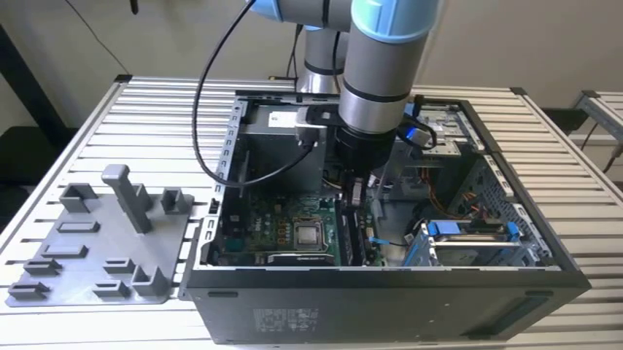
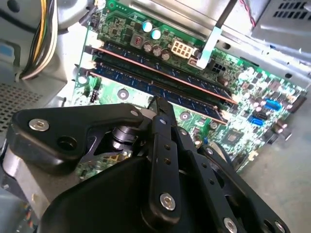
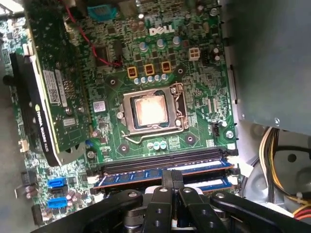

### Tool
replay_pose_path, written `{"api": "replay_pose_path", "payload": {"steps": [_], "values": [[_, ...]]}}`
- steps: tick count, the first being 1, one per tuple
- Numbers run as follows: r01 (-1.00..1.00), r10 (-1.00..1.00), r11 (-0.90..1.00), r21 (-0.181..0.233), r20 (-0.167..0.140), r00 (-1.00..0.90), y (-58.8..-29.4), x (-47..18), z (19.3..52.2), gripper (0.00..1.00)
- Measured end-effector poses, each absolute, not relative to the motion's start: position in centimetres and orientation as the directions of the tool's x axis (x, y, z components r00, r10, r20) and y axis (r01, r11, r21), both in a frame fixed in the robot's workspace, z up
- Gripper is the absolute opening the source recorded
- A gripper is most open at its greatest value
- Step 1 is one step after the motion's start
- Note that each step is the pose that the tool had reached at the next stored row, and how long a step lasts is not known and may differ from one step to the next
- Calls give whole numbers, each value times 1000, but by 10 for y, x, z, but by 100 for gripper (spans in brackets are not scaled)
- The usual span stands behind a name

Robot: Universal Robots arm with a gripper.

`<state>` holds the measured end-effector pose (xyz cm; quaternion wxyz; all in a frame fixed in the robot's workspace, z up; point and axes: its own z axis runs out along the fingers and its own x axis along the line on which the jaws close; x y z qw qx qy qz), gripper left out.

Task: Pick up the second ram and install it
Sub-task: 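Press down the second ram until it locks into place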

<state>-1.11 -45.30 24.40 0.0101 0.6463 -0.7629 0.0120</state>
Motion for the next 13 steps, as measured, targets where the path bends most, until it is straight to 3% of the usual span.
{"api": "replay_pose_path", "payload": {"steps": [13], "values": [[-995, -995, 99, -3, 32, -99, -454, -11, 244, 11]]}}
